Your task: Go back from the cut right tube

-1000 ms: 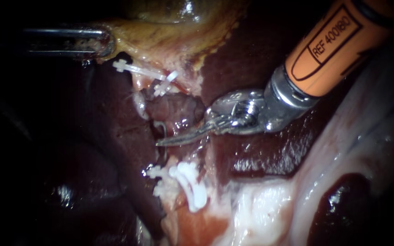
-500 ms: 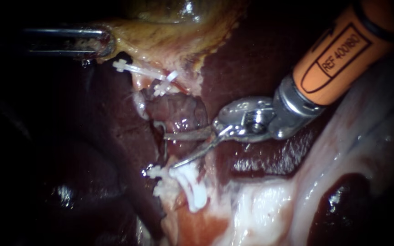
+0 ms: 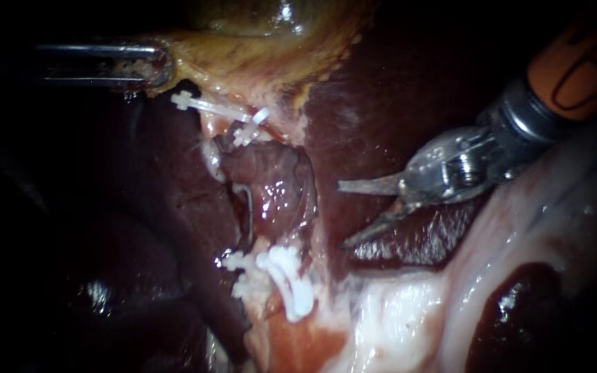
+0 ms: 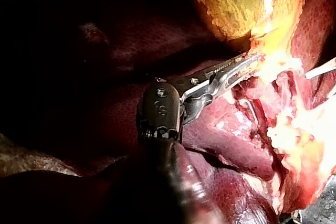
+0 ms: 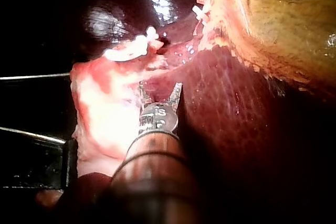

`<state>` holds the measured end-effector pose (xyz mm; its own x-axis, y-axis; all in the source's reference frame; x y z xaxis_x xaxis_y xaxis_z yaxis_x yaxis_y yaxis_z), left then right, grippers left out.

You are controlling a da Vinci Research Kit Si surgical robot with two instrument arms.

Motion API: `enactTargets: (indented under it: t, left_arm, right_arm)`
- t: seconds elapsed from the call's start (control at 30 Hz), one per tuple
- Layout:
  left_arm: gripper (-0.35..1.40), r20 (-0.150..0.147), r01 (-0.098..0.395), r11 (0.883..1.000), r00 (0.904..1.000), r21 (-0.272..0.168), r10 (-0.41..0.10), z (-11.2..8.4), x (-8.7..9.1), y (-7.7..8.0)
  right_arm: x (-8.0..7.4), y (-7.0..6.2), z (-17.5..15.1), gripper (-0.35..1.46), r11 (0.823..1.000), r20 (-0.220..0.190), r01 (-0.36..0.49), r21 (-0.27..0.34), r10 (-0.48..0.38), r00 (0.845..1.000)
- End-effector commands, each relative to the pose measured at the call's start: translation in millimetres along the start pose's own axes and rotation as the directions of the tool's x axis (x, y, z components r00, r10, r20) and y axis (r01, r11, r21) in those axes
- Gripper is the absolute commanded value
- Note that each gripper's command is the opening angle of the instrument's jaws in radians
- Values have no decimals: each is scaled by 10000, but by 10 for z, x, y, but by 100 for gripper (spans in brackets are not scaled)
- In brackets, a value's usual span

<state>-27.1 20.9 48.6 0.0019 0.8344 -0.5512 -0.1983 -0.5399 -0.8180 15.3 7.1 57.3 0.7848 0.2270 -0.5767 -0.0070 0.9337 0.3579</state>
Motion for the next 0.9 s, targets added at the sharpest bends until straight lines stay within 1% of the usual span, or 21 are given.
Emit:
enactTargets:
  t: [0.03,0.2,0.37,0.47,0.53,0.57,0.6,0.8,0.9]
  left_arm:
    - [-35,-2,-1,10000,10000,10,1,0,0,0]
    - [-35,-7,-10,10000,10000,22,10,2,-1,-1]
    - [-35,-19,-42,10000,10000,50,42,8,-6,-4]
    - [-35,-39,-90,9999,10000,97,91,17,-14,-9]
    - [-35,-65,-136,9999,9999,69,136,25,-21,-15]
    - [-35,-34,-219,9997,9998,70,219,29,-24,-17]
    - [-35,-3,-195,9998,9998,54,195,35,-30,-21]
    - [-35,348,-93,10000,9993,-6,93,65,-60,-36]
    - [-35,413,-27,10000,9991,-13,28,71,-69,-40]
  right_arm:
    - [-3,0,-3,143,10000,-10,-73,-58,73,10000]
    - [-17,-3,-17,143,9991,21,-280,-311,281,9996]
    - [-20,-4,-25,143,9965,50,-622,-560,625,9980]
    - [-20,-5,-27,143,9955,57,-714,-624,719,9974]
    - [-19,-5,-29,143,9956,56,-712,-616,717,9974]
    - [-19,-5,-29,143,9956,56,-713,-614,718,9974]
    - [-19,-5,-30,143,9955,56,-717,-612,721,9974]
    - [-19,-5,-31,143,9956,56,-720,-605,725,9974]
    - [-19,-5,-31,143,9956,56,-719,-604,724,9974]
